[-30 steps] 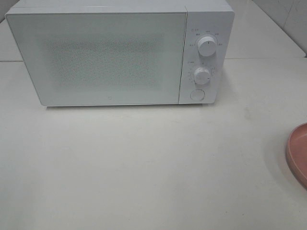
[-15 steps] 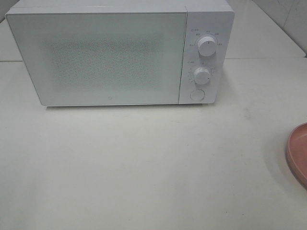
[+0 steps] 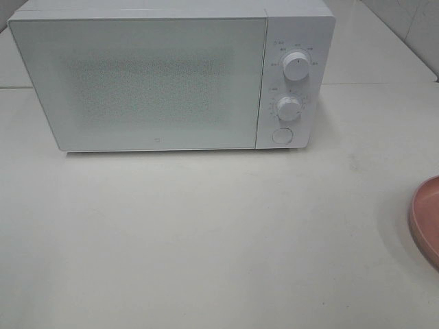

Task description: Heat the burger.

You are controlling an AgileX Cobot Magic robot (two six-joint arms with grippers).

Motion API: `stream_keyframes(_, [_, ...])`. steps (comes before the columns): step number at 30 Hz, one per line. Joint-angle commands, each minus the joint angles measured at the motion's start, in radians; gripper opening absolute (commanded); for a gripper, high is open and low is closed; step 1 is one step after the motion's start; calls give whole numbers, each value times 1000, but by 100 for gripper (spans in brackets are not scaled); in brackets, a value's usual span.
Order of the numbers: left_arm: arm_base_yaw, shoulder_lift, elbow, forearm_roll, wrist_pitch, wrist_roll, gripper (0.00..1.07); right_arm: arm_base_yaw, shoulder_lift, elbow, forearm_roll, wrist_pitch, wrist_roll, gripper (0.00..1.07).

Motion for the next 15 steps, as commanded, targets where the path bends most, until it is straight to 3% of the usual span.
stream_keyframes(1, [2, -27, 3, -3, -11, -9, 95, -7, -18, 2, 0, -1, -2, 76])
stream_keyframes(15, [2, -27, 3, -3, -11, -9, 95, -7, -18, 2, 0, -1, -2, 76])
